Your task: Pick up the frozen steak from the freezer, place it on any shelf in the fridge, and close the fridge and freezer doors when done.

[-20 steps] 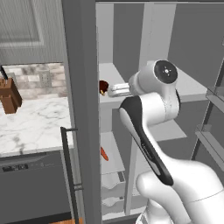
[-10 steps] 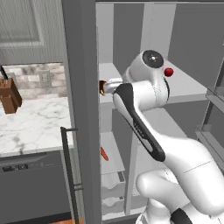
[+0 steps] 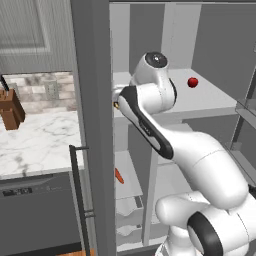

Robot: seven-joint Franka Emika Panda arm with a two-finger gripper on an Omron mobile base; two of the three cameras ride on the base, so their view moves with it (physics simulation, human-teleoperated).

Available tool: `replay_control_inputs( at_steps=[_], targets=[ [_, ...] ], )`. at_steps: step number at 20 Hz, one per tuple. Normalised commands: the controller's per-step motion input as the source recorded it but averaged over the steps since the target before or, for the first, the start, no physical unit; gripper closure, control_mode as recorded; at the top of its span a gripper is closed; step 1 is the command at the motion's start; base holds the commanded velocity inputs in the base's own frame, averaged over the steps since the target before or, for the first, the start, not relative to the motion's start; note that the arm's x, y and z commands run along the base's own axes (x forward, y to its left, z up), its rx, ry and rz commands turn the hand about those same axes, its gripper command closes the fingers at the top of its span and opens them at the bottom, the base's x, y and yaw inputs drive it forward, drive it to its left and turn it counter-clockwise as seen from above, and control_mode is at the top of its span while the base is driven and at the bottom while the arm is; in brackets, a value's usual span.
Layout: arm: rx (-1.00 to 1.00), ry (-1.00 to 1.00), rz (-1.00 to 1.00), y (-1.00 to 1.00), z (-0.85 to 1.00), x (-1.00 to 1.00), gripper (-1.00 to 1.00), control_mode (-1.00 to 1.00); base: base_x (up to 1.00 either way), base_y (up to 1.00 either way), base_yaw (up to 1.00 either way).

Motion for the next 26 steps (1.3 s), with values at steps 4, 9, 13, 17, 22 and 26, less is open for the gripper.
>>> replay_control_inputs(
  at_steps=[4, 9, 13, 17, 22, 26],
  targets=[
    [0.04, 0.05, -0.06, 0.21, -0.38, 0.6, -1.0, -1.0, 0.0, 0.0, 0.0],
    [0.01, 0.06, -0.06, 0.1, -0.31, 0.64, -1.0, -1.0, 0.0, 0.0, 0.0],
    [0.0, 0.07, -0.05, 0.04, -0.21, 0.56, -1.0, -1.0, 0.0, 0.0, 0.0],
    [0.0, 0.07, -0.04, 0.08, -0.17, 0.51, -1.0, -1.0, 0.0, 0.0, 0.0],
    [0.0, 0.05, -0.03, 0.18, -0.15, 0.48, -1.0, -1.0, 0.0, 0.0, 0.0],
    [0.0, 0.06, -0.03, 0.16, -0.21, 0.38, -1.0, -1.0, 0.0, 0.0, 0.0]
  ],
)
